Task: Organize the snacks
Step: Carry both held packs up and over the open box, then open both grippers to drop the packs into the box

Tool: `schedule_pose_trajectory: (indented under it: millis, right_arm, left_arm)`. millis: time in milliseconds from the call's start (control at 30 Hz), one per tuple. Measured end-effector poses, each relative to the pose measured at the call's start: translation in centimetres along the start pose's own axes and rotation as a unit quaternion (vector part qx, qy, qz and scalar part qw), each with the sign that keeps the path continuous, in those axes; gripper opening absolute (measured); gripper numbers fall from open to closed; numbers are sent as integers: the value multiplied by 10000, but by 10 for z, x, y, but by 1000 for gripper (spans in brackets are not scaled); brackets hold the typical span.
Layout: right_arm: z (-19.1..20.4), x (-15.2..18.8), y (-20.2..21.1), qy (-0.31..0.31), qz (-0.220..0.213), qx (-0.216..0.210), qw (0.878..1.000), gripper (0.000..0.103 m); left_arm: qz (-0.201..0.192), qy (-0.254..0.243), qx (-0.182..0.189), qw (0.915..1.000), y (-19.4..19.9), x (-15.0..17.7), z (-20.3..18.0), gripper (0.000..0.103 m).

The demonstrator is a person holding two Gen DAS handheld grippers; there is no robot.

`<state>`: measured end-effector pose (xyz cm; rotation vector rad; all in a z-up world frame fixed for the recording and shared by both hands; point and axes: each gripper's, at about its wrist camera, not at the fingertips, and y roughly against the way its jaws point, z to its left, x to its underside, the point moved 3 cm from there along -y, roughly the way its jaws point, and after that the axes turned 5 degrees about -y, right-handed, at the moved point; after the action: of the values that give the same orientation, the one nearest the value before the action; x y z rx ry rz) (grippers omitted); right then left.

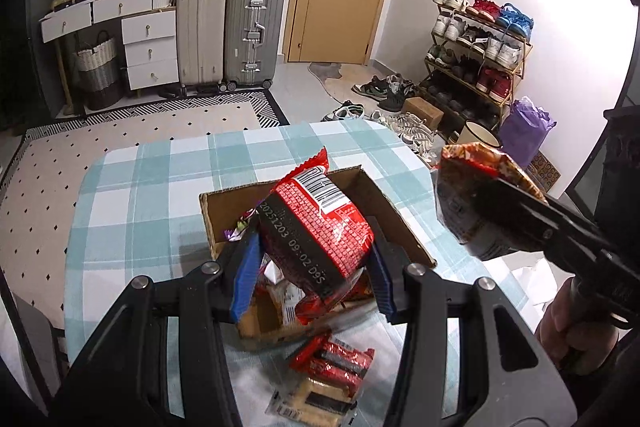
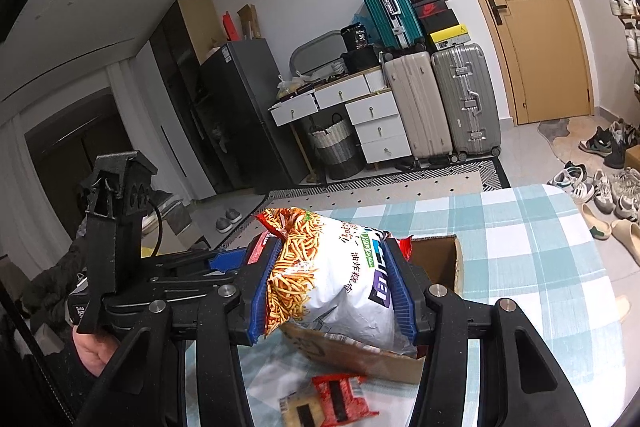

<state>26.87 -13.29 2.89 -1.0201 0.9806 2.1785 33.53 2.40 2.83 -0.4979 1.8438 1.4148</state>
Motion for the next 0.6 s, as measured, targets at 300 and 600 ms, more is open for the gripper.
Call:
schedule_pose_trajectory:
  millis: [300, 600]
  right_arm:
    - [-25, -8, -37, -115, 176, 86, 9997, 50]
    - [-55, -5, -80, -166, 403, 236, 9988, 51]
  left_arm:
    - [220, -116, 48, 9997, -47, -7, 8, 45]
    - [419, -98, 186, 9989, -90, -6, 17, 45]
